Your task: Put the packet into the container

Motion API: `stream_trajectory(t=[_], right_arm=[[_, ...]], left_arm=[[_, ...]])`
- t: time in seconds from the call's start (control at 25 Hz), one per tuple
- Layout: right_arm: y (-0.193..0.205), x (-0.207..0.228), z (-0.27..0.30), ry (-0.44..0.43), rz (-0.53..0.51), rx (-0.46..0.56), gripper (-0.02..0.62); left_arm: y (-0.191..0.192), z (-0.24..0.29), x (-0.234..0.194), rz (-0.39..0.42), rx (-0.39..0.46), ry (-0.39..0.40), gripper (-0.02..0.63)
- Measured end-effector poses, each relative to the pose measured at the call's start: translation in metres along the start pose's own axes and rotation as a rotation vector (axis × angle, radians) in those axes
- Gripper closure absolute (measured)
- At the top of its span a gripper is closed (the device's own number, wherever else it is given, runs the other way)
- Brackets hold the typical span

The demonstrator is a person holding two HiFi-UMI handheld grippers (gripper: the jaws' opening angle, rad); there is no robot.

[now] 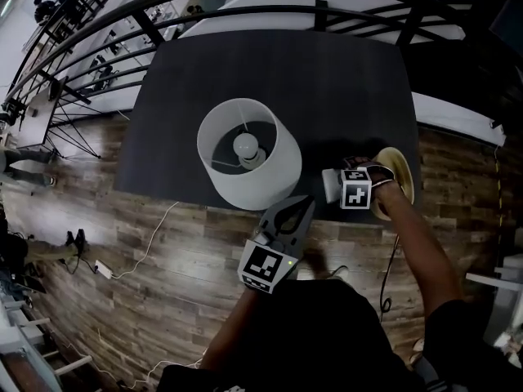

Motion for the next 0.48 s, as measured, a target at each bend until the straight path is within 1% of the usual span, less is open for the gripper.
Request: stream_trajectory(t=[0.2,0.32,0.48], right_arm=[[-0.004,0.003,0.004,0.01,-0.012,-0.002,0.152],[-0.007,-0.001,0.002,0.024,0.002,-0.001,0.153],[-0.007,-0.001,-0.013,0.054,0.018,0.032,0.155]], left_arm=[[0.001,-0.003,-0.007,-0.006,0.005,-0.001,0.598],[0.0,-0.006,-0.008,-0.014,0.012,0.006,0.598],[-0.002,0.001,-0.003,0.003,0.016,0.033,0.598]])
Point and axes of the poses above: the fingertips, and each gripper's own axes: z forward along the fingers, x to its right, y out of its underside, the point moved 5 cm from there along -z, backward along the fingers, and after that the axes turned 3 degrees about -x, right-handed, at the moved point
